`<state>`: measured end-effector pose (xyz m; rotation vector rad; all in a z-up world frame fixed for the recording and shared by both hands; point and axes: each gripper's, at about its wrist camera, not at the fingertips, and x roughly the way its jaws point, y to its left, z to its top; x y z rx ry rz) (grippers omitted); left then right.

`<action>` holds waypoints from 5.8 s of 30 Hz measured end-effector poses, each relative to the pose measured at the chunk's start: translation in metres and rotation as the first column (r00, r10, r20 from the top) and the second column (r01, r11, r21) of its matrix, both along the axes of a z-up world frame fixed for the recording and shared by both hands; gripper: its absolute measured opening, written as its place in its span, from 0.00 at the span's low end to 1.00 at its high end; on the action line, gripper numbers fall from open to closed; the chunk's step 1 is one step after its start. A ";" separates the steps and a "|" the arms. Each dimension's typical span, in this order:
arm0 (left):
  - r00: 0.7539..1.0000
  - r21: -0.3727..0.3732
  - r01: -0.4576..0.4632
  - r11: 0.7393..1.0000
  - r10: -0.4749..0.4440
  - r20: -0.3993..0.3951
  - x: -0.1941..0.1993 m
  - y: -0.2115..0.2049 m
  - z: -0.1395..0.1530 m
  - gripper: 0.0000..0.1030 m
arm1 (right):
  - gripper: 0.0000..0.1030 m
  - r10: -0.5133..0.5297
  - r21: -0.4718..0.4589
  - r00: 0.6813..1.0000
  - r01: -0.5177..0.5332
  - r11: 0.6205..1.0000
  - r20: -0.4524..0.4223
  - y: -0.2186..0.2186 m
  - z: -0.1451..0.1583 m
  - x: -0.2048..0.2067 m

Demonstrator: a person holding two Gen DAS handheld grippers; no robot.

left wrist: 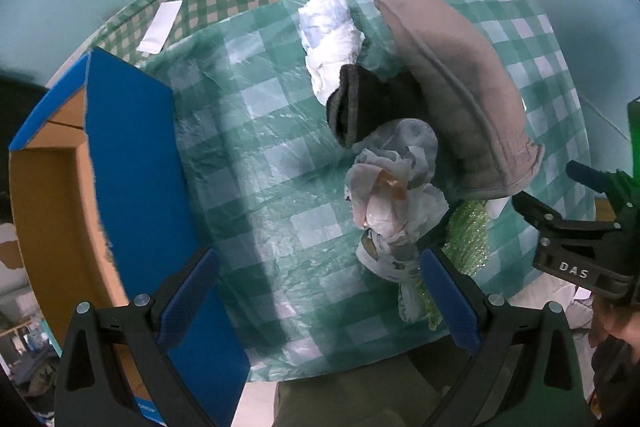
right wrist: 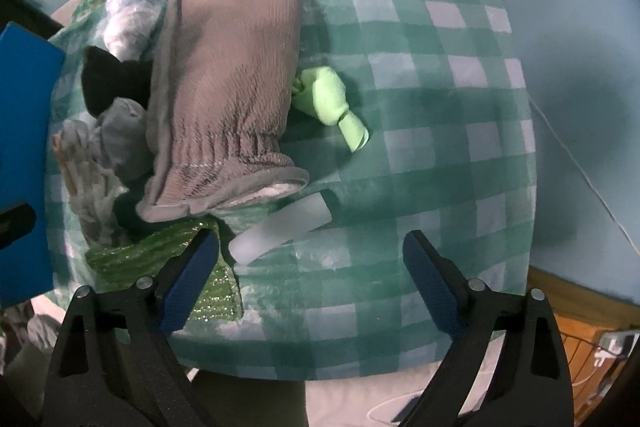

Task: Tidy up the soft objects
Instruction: 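Move the left tool toward the white plastic bag bundle, then close the left tool on the white plastic bag bundle and lift it, then hold the bag bundle in the left tool while the right tool grasps the white tube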

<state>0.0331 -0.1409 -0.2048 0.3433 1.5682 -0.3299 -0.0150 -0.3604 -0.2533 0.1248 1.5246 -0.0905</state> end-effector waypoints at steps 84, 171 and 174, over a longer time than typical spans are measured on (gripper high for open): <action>0.996 0.024 -0.061 0.998 0.063 -0.068 -0.004 0.017 -0.036 0.38 | 0.12 -0.164 0.135 0.986 0.164 0.977 -0.015 0.018 -0.033 0.012; 0.991 0.006 -0.128 0.992 0.128 0.036 -0.031 0.036 0.025 0.30 | 0.19 0.281 0.072 0.960 -0.279 0.957 -0.013 0.055 -0.041 -0.032; 0.992 0.006 -0.123 0.992 0.123 0.034 -0.031 0.037 0.024 0.30 | 0.09 0.281 0.075 0.960 -0.280 0.957 0.000 0.070 -0.039 -0.040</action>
